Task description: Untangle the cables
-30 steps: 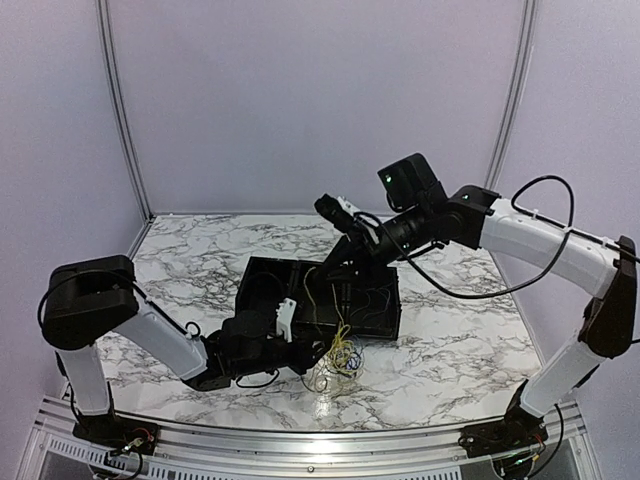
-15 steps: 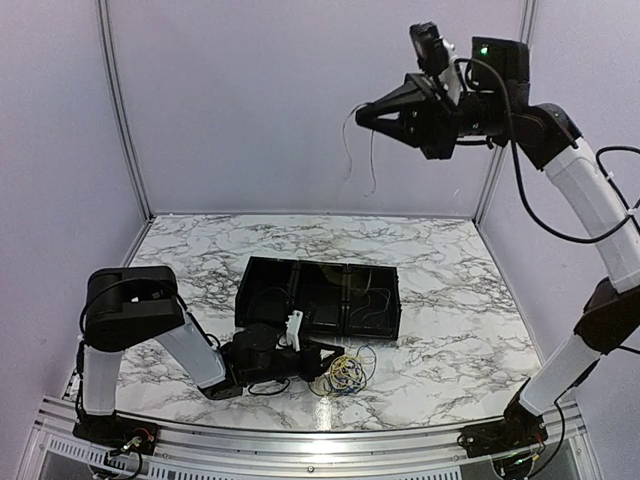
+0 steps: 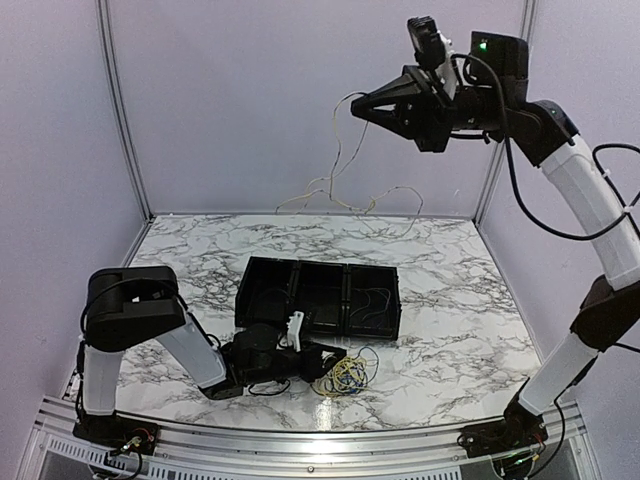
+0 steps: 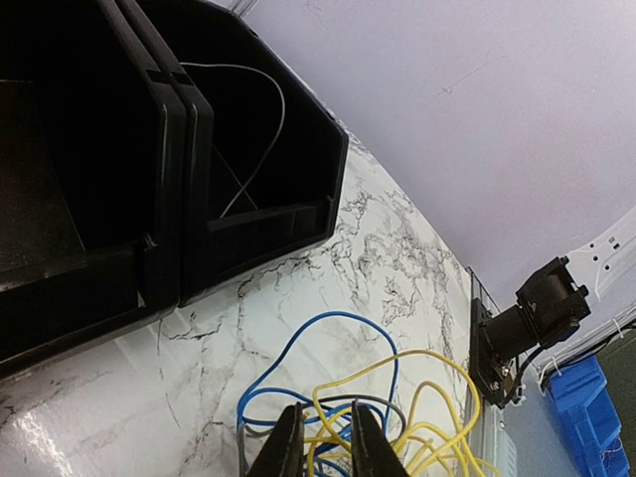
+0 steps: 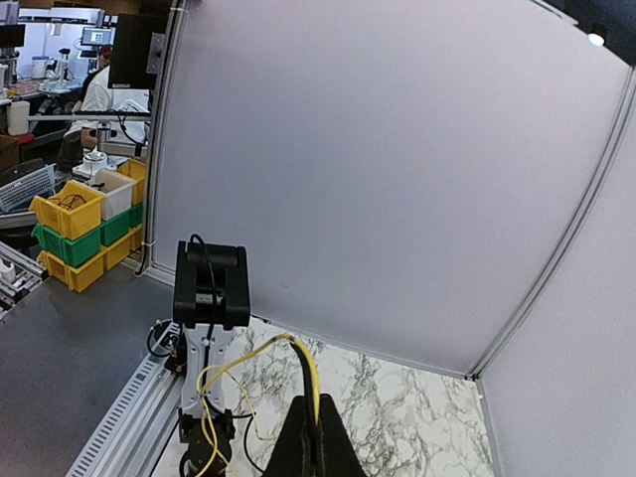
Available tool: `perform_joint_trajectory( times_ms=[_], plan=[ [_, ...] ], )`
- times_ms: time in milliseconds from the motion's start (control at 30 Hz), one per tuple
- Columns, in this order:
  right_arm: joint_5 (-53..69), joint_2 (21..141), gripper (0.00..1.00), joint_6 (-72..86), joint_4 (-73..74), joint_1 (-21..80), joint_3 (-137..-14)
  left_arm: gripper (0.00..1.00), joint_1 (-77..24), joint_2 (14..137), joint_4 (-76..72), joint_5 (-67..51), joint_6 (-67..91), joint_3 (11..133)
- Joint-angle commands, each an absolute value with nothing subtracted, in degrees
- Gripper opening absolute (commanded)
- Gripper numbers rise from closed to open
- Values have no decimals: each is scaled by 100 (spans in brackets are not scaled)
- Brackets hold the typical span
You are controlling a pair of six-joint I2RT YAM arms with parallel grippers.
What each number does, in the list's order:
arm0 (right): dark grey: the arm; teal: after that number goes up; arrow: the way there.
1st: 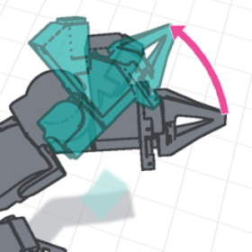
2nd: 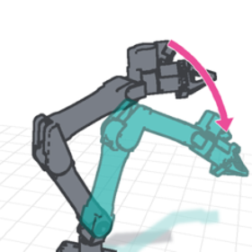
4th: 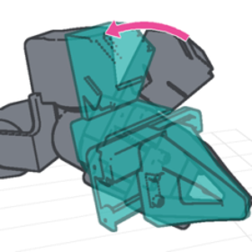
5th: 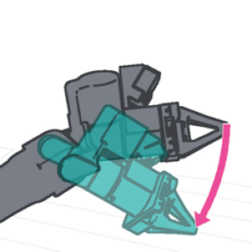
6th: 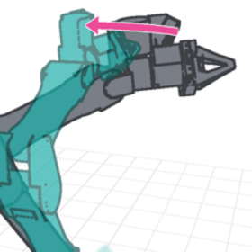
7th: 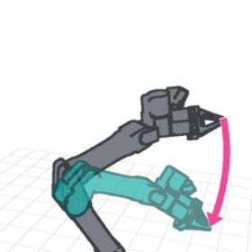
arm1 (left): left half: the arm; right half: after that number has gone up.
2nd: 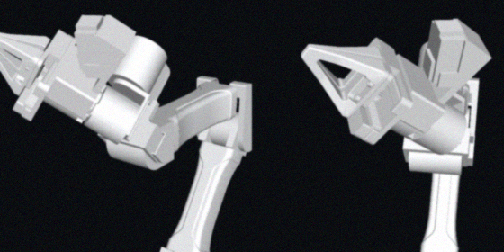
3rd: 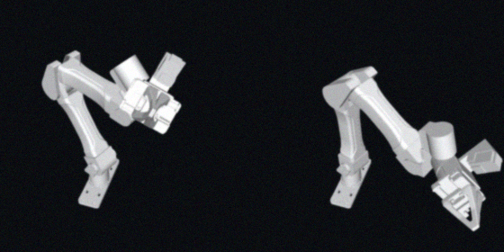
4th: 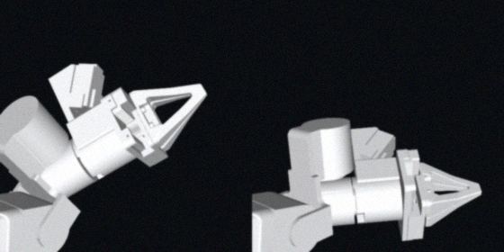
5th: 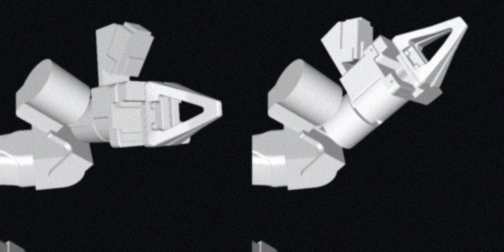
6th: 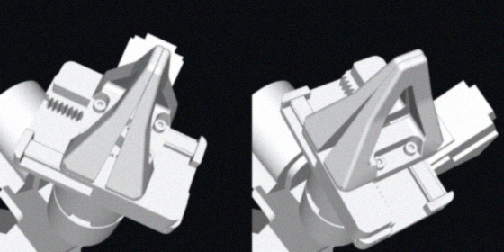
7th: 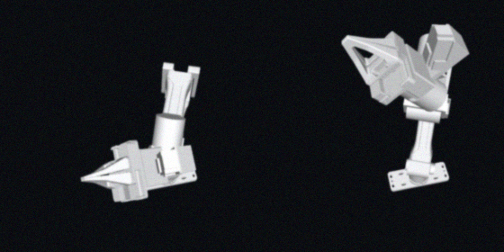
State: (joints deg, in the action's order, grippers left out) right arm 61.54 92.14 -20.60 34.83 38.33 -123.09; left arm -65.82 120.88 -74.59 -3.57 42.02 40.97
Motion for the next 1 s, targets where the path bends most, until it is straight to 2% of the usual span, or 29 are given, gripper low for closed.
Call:
perform_joint_trajectory(
  times_ms=[0, 167, 400, 600, 767, 967],
  plan=[
    [5924, 9075, 0, -2221, 3555, 3805, -11815, 24, -6618, 11455, -7472, -282, 4054, 3799],
    [5655, 8802, 0, -2417, 3593, 3755, -11074, 34, -6636, 10673, -7418, 137, 3803, 3289],
    [5268, 8355, 0, -2785, 3690, 3608, -9863, 39, -6636, 9277, -6610, 680, 3582, 2720],
    [4813, 7959, 0, -3128, 3742, 3598, -8698, 43, -6643, 7431, -4629, 1567, 3092, 2356],
    [4651, 7688, 0, -3147, 3597, 3595, -7994, 48, -6645, 6534, -2795, 1891, 1999, 3115],
    [4651, 7578, 0, -3055, 3407, 3599, -7649, 54, -6646, 6749, -1985, 1050, 1182, 4411]
  ],
)
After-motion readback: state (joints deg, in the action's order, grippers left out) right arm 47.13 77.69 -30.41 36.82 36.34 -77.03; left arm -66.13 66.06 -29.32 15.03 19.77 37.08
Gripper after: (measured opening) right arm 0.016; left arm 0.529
